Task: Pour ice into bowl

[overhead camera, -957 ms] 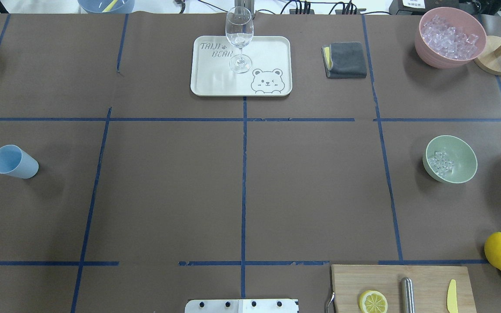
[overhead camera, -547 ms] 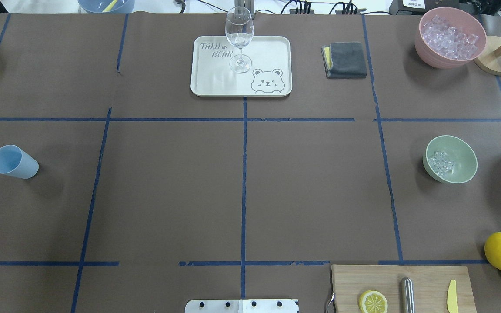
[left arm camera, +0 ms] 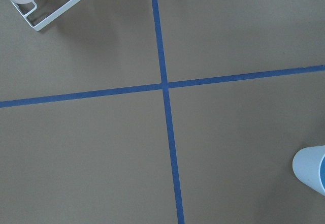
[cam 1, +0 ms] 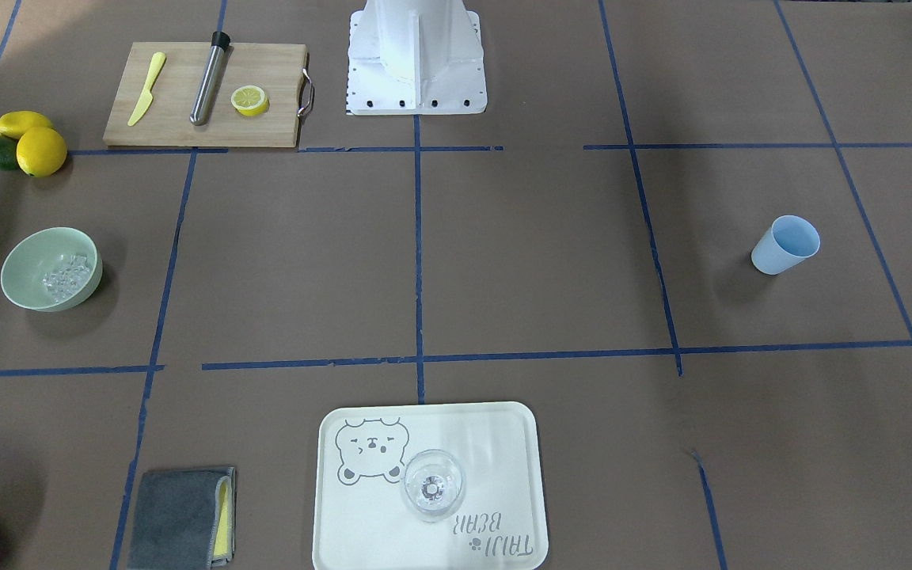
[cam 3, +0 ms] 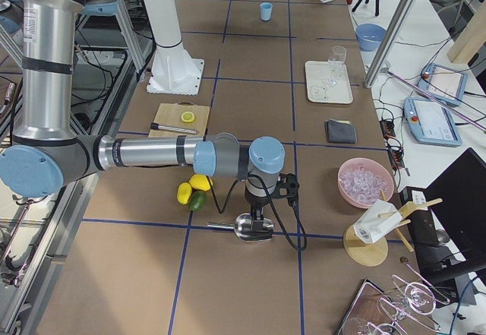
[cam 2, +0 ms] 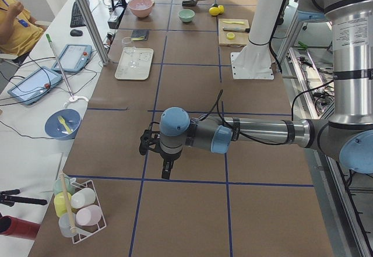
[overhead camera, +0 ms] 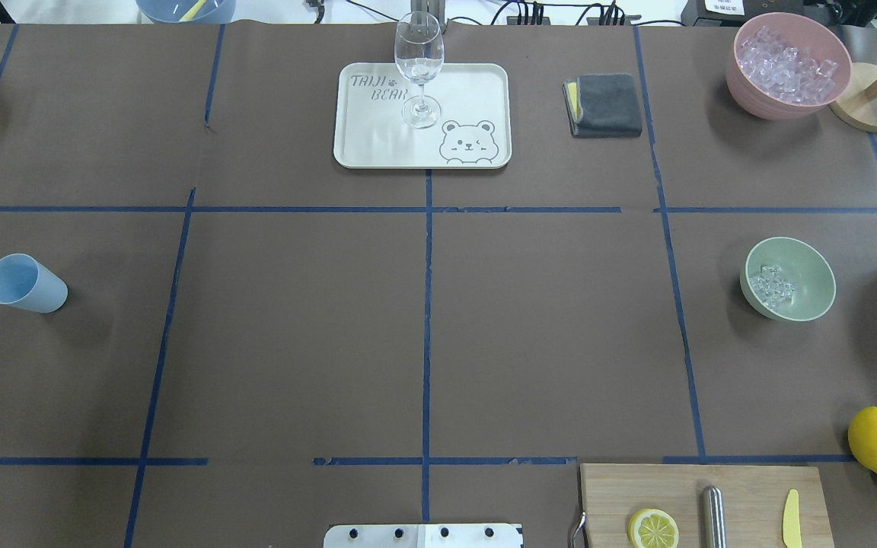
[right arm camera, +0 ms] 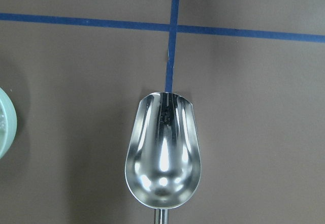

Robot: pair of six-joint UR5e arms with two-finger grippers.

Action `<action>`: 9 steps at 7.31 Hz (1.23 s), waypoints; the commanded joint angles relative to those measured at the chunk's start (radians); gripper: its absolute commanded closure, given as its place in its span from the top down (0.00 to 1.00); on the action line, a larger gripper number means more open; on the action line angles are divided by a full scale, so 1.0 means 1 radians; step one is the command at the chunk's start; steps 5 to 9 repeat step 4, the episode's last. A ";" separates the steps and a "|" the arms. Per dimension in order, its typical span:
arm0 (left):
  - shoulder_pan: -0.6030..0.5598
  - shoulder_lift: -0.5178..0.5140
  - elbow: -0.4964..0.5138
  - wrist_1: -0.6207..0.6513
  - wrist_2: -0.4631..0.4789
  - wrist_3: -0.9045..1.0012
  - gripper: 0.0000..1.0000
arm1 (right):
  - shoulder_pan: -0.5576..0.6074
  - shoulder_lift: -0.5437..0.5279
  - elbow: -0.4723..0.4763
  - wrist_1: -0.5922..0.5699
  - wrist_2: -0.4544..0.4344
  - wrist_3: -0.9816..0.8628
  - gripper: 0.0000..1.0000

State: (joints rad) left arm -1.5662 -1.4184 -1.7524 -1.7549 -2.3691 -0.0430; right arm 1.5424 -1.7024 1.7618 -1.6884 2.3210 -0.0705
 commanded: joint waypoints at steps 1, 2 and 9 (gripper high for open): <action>0.002 0.004 0.005 0.008 0.001 0.000 1.00 | -0.002 -0.022 -0.005 0.003 -0.003 -0.006 1.00; 0.002 0.006 0.008 0.008 -0.001 0.000 1.00 | -0.001 -0.014 0.002 0.004 -0.002 0.004 1.00; 0.003 0.010 0.007 0.009 0.001 0.000 1.00 | -0.001 -0.017 0.013 0.004 0.014 0.011 1.00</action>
